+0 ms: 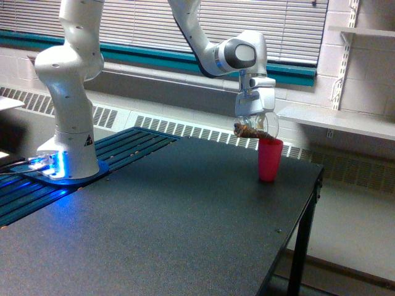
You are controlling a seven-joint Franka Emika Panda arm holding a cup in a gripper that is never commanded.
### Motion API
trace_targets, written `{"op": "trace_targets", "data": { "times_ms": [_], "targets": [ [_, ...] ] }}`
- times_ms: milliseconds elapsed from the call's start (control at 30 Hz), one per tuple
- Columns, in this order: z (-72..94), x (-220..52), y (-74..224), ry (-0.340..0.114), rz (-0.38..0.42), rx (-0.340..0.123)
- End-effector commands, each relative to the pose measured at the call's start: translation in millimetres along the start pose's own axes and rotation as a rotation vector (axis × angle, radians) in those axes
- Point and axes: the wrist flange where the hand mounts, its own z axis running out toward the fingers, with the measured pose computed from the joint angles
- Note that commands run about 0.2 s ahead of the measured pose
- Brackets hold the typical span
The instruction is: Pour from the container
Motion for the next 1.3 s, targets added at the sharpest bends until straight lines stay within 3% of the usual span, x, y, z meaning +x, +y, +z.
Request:
{"op": "trace_targets", "data": {
  "times_ms": [33, 1300],
  "targets": [
    [-6.5, 3.3, -4.5, 0.006, -0.037, -0.011],
    [-7.1, 4.1, -4.1, -0.007, -0.087, -0.053]
  ]
}}
